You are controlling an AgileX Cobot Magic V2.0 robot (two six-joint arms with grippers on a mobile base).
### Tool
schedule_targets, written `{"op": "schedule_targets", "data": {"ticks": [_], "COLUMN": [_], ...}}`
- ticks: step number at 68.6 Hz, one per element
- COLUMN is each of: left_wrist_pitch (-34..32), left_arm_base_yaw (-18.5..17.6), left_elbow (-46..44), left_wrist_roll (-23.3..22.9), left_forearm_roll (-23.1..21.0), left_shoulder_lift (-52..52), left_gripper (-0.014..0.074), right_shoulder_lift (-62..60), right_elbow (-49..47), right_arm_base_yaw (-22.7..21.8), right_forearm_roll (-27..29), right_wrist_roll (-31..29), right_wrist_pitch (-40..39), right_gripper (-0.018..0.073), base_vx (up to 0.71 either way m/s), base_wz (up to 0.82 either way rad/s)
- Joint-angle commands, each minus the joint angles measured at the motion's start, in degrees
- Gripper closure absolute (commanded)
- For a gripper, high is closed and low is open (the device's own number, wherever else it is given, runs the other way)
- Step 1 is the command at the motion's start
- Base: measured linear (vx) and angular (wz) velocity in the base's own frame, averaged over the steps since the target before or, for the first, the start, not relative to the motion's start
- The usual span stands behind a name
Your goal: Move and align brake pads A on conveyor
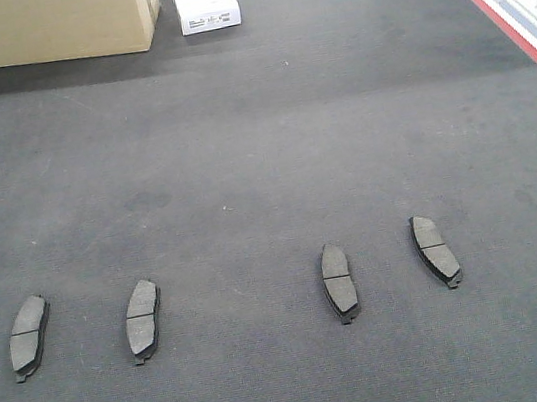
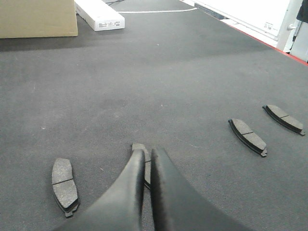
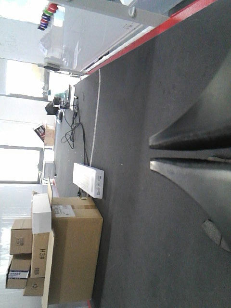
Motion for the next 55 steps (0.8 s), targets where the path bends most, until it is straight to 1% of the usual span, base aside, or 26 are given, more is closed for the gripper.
{"op": "schedule_targets", "data": {"ticks": [1,40,45,50,52,55], "left_wrist_pitch": [-3.8,-3.7,-4.4,-6.6,-9.1,-14.2], "left_arm_base_yaw": [-0.2,-0.2,-0.2,1.0,2.3,4.6], "left_elbow": [-1.3,-1.3,0.0,3.4,5.4,8.8], "left_wrist_roll": [0.1,0.1,0.1,0.2,0.2,0.1], "left_forearm_roll": [0.0,0.0,0.4,0.8,2.1,2.9], "left_shoulder_lift": [0.8,0.8,0.6,-0.7,-1.7,-3.6], "left_gripper": [0.0603,0.0603,0.0603,0.0603,0.0603,0.0603], "right_shoulder_lift": [1.1,1.1,1.1,1.1,1.1,1.1], "right_elbow": [-1.3,-1.3,-1.3,-1.3,-1.3,-1.3], "right_arm_base_yaw": [-0.2,-0.2,-0.2,-0.2,-0.2,-0.2], "right_forearm_roll": [0.4,0.4,0.4,0.4,0.4,0.4], "right_wrist_roll": [-0.4,-0.4,-0.4,-0.4,-0.4,-0.4], "right_wrist_pitch": [-3.9,-3.6,-3.6,-3.7,-3.6,-3.6], "right_gripper": [0.0569,0.0569,0.0569,0.0569,0.0569,0.0569], "base_vx": [0.00,0.00,0.00,0.00,0.00,0.00], "base_wz": [0.00,0.00,0.00,0.00,0.00,0.00]}}
